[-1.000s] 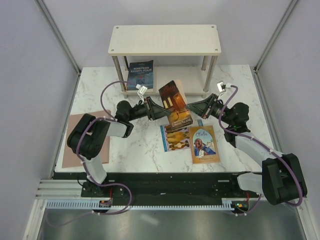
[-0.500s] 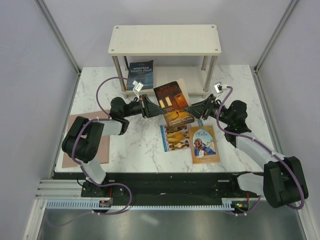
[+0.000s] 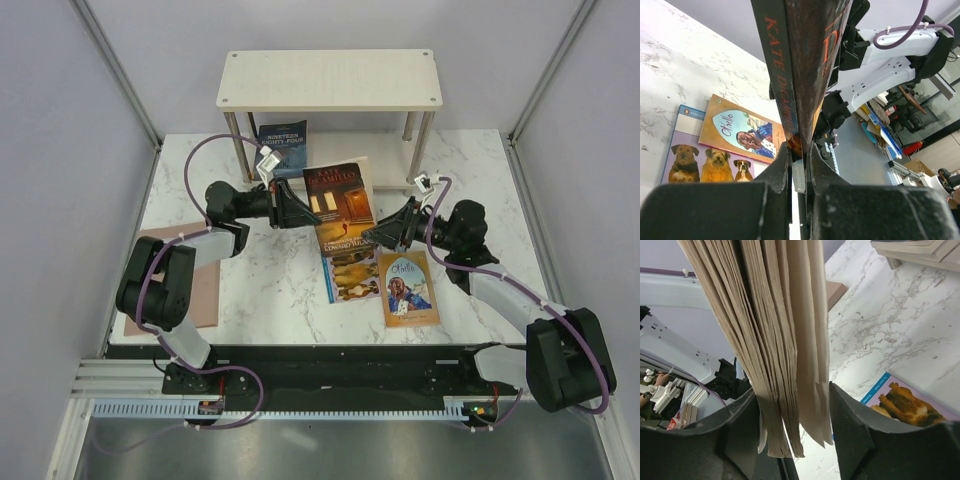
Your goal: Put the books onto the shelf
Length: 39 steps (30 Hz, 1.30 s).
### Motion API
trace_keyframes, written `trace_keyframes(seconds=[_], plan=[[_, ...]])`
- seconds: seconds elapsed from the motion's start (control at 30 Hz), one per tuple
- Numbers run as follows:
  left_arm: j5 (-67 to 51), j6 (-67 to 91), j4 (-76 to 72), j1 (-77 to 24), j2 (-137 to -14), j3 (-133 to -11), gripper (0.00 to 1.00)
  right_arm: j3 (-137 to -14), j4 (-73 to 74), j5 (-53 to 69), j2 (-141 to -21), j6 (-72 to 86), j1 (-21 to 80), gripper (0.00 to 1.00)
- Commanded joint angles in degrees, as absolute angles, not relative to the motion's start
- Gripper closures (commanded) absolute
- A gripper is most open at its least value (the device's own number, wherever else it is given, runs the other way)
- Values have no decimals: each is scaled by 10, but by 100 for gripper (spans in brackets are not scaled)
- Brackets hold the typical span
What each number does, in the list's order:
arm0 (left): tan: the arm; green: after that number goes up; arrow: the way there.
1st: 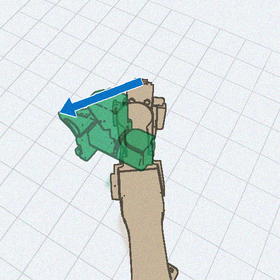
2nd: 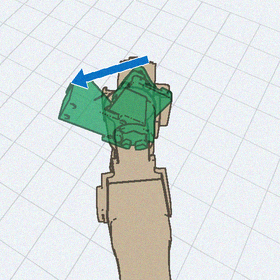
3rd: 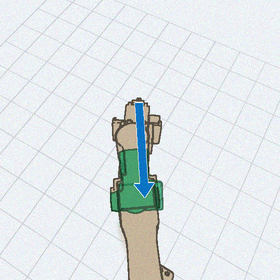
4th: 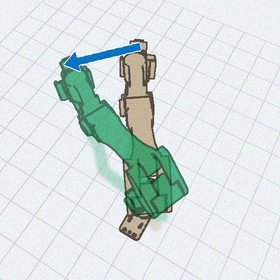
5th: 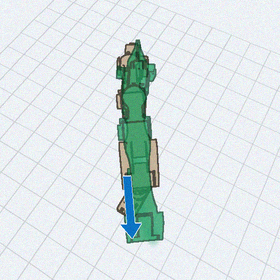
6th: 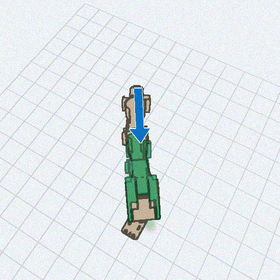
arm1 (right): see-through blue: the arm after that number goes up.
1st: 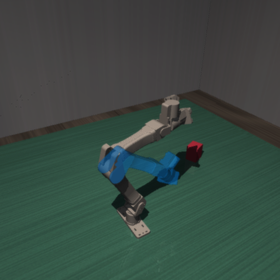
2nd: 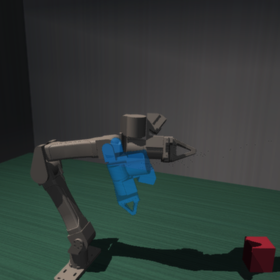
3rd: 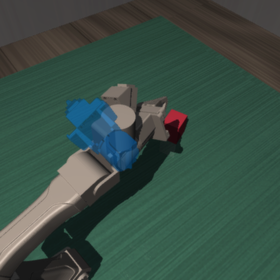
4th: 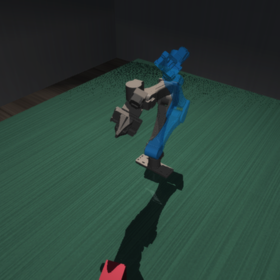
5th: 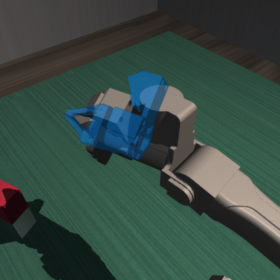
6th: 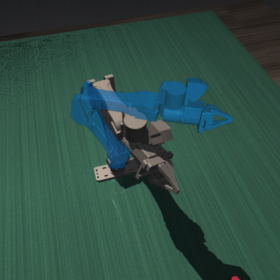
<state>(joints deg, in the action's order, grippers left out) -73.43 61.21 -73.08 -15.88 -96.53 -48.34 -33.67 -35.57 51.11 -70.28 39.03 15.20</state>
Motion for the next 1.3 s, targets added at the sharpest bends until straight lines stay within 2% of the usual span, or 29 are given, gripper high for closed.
trace_keyframes(seconds=[0.0, 0.13, 0.27, 0.4, 0.53, 0.6, 0.63, 0.67, 0.77, 0.8, 0.87, 0.9, 0.93, 1.07, 1.13, 1.27], plan=[[-764, 646, -953, -155, -944, -518, 98, -345, -393, 537, -721, 395, 149, 49], [-760, 650, -953, -155, -952, -522, 98, -344, -415, 546, -733, 410, 149, 68], [-764, 659, -953, -156, -962, -526, 98, -347, -430, 548, -746, 421, 153, 66], [-766, 659, -953, -158, -969, -527, 98, -360, -432, 547, -757, 421, 160, 59], [-766, 661, -953, -158, -976, -530, 98, -374, -449, 548, -775, 429, 170, 59], [-767, 664, -953, -158, -980, -533, 98, -380, -455, 547, -786, 433, 174, 68], [-767, 664, -953, -158, -981, -533, 98, -382, -460, 546, -790, 437, 177, 78], [-769, 665, -953, -158, -982, -534, 98, -386, -460, 541, -801, 439, 178, 100], [-771, 672, -953, -156, -986, -534, 98, -393, -461, 521, -824, 445, 179, 100], [-772, 675, -952, -155, -988, -532, 96, -399, -465, 519, -831, 447, 179, 100], [-767, 679, -952, -145, -991, -519, 80, -416, -464, 512, -854, 452, 182, 100], [-765, 679, -952, -141, -992, -512, 71, -424, -464, 510, -864, 452, 182, 100], [-754, 679, -952, -135, -994, -505, 57, -433, -459, 506, -873, 452, 183, 100], [-725, 664, -952, -88, -989, -441, 37, -491, -465, 499, -941, 470, 189, 100], [-708, 652, -952, -65, -977, -417, 30, -501, -519, 494, -973, 516, 191, 100], [-657, 606, -925, 17, -941, -346, 28, -542, -634, 485, -1026, 610, 193, 100]])
